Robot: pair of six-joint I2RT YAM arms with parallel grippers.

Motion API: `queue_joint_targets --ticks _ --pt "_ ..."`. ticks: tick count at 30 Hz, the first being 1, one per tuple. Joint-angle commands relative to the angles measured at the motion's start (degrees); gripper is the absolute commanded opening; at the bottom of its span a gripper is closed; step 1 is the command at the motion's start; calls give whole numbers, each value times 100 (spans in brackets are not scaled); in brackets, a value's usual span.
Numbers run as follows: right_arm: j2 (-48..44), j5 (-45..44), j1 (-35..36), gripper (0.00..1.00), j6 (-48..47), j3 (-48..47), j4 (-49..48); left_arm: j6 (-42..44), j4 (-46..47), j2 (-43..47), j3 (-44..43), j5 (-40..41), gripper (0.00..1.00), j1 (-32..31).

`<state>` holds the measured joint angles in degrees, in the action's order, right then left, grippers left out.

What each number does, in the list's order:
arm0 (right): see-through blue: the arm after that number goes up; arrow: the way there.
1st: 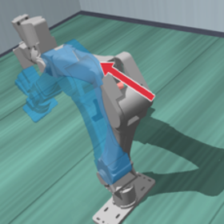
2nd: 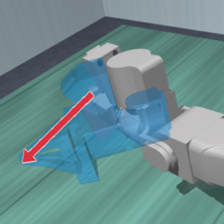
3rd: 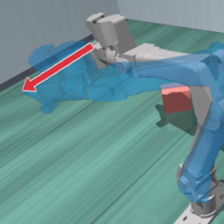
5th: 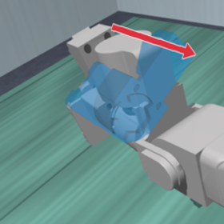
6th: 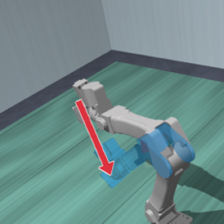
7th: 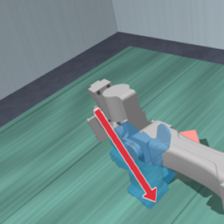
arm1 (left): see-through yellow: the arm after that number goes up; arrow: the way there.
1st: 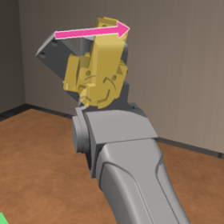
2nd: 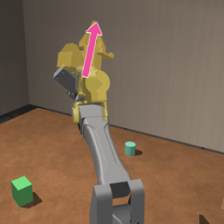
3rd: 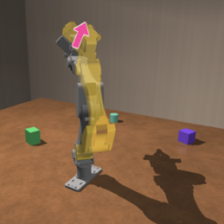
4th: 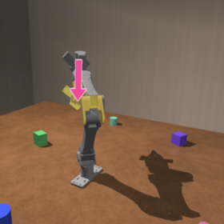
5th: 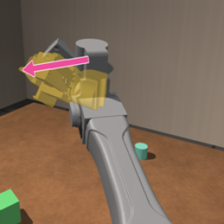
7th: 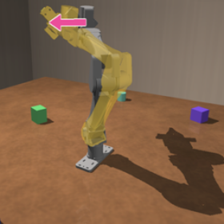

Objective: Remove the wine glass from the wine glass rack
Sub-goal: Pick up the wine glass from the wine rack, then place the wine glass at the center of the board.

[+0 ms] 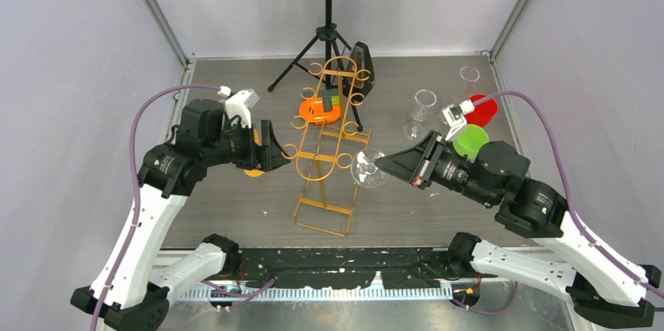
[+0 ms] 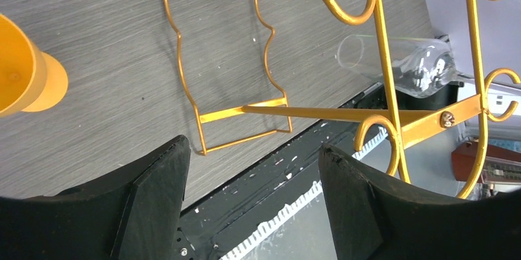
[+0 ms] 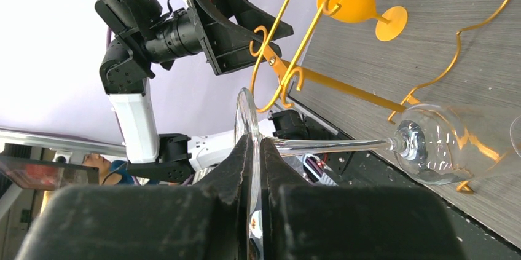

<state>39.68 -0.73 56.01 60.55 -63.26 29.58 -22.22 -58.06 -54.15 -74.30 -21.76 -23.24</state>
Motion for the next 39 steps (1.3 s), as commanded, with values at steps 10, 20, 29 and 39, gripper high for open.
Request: queue_joint_targets --ticks 10,20,29,39 --pt "-274 749 -20 6 -1328 -638 715 -1 -470 589 97 453 78 -31" --pt "251 1531 -20 6 -3071 -1750 1997 -479 -455 1489 695 -525 79 -44" --pt "1064 993 -20 6 -4260 -3500 3026 -880 -222 1961 582 -768 79 -57" --pt "1643 1082 -7 6 -5483 -4349 2807 -1323 338 1545 -360 -1105 80 -58"
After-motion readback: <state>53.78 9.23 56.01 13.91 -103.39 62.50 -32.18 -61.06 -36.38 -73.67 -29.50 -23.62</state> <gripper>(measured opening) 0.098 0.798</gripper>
